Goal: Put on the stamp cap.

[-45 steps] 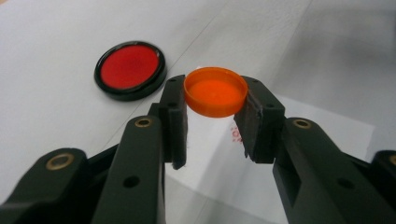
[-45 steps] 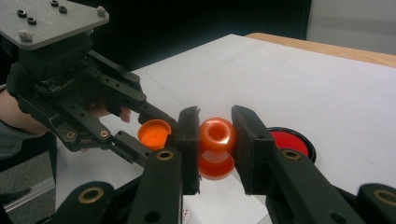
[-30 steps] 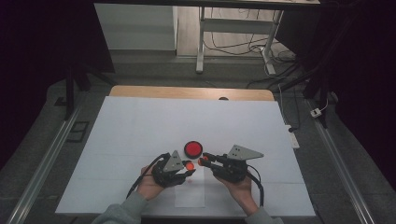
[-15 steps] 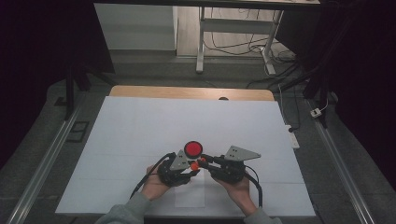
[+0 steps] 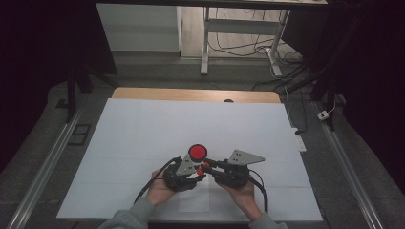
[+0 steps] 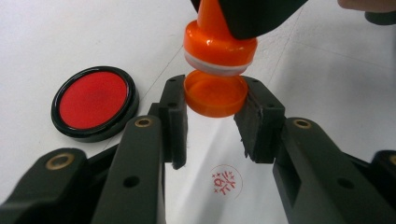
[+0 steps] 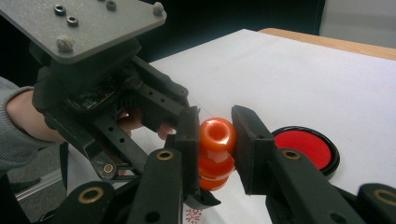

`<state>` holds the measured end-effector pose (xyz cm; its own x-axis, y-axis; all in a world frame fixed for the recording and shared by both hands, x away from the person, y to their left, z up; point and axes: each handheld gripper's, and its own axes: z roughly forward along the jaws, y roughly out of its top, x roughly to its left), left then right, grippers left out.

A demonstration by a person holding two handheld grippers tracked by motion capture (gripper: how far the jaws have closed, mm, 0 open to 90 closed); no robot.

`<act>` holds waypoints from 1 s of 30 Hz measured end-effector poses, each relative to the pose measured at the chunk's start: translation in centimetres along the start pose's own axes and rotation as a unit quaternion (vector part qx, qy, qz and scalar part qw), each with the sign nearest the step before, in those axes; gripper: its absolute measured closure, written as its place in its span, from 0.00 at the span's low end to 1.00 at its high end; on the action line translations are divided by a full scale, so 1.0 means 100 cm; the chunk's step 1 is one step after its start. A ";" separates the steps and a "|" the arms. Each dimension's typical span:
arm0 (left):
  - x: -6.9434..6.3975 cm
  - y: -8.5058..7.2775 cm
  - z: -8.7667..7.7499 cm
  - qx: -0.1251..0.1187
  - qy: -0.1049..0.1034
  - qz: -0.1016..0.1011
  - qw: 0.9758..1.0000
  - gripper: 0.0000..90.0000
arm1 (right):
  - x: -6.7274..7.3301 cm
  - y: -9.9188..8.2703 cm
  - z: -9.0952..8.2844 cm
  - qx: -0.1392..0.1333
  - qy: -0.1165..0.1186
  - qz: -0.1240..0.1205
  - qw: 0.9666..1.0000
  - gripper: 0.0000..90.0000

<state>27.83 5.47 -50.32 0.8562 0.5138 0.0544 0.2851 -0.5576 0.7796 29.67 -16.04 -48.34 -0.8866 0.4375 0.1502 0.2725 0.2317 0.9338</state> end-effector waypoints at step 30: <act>-0.001 0.002 -0.001 -0.009 -0.004 -0.005 1.000 0.71 | 0.001 -0.002 0.002 0.009 0.002 -0.004 1.000 0.81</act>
<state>27.74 5.36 -50.12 0.8565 0.5145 0.0419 0.2859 -0.5405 0.7913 29.62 -15.83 -48.60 -0.8899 0.4327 0.1444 0.2726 0.2505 0.9289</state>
